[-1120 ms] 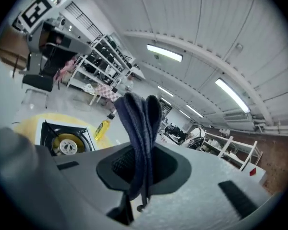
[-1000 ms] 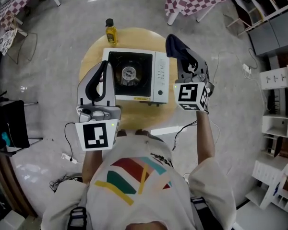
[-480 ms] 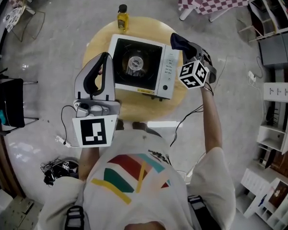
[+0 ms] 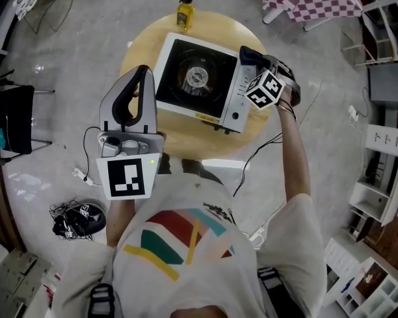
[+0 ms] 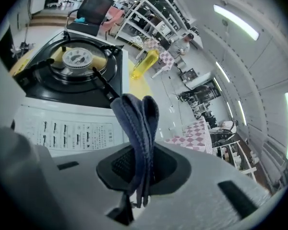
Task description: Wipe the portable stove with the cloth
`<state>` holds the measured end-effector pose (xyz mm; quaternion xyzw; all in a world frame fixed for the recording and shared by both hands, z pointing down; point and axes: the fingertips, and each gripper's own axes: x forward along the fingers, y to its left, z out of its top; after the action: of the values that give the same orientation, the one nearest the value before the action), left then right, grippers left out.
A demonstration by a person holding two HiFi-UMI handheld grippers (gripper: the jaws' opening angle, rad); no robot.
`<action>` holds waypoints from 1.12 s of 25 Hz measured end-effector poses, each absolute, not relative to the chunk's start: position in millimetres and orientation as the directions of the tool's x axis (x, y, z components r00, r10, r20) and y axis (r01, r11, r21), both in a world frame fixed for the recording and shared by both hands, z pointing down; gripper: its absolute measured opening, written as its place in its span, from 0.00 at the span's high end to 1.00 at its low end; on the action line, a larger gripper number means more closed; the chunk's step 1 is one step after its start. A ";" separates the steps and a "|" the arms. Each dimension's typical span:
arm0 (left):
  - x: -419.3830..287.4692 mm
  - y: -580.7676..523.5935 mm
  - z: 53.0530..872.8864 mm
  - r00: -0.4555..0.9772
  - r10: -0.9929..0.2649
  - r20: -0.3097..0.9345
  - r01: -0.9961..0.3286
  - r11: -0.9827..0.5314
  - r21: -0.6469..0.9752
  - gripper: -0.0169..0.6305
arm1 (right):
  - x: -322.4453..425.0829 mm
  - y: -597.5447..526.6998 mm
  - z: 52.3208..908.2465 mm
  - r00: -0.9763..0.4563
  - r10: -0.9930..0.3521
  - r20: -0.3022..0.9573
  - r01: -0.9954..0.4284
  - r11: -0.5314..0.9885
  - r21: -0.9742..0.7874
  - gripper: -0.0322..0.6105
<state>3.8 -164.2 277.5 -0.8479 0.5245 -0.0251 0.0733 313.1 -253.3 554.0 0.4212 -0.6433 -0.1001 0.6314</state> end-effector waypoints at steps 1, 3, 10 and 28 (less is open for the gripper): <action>2.4 -163.9 278.1 0.444 -0.895 -0.034 -0.888 -0.434 -0.152 0.96 | 311.3 -253.2 558.7 0.150 -0.652 0.744 -0.404 0.646 0.648 0.89; 0.5 -162.9 279.2 0.438 -0.898 -0.034 -0.891 -0.428 -0.150 0.96 | 308.6 -250.8 567.0 0.145 -0.617 0.774 -0.383 0.686 0.619 0.89; -6.6 -160.8 282.7 0.430 -0.902 -0.027 -0.895 -0.422 -0.147 0.96 | 303.8 -239.0 576.7 0.148 -0.549 0.823 -0.340 0.753 0.564 0.89; -2.9 -150.4 272.3 0.472 -0.878 -0.075 -0.877 -0.460 -0.136 0.96 | 272.9 -156.1 579.0 0.109 -0.486 0.867 -0.285 0.820 0.496 0.89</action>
<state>-2.9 -150.4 272.3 -0.8545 0.5136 -0.0028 0.0777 272.9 -156.1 579.0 0.2906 -0.6633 -0.0735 0.6858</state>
